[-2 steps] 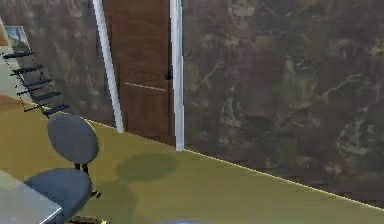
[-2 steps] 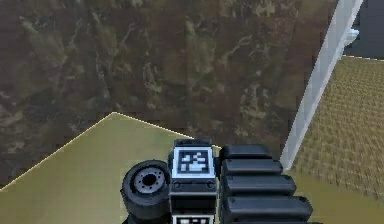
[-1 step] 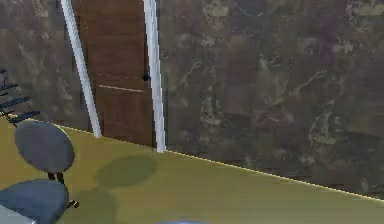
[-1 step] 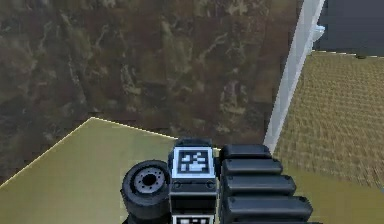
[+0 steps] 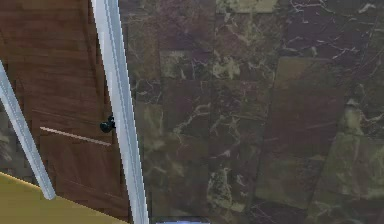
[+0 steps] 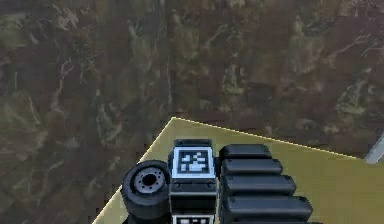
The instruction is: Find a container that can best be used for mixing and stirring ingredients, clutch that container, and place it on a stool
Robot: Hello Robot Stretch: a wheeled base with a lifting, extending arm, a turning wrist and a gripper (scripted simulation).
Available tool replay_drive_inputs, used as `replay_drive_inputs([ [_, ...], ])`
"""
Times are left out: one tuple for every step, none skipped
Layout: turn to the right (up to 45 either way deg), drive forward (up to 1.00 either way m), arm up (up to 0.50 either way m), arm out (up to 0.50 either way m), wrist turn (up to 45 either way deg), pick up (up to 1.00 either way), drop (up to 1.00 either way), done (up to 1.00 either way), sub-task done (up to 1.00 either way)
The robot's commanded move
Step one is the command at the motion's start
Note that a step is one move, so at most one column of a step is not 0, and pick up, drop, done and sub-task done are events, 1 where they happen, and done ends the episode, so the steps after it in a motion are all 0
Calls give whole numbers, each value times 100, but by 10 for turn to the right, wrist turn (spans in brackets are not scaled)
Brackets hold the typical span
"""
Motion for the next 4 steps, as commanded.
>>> replay_drive_inputs([
  [30,0,0,0,0,0,0,0,0],
  [0,40,0,0,0,0,0,0,0],
  [-450,0,0,0,0,0,0,0,0],
  [-210,0,0,0,0,0,0,0,0],
])
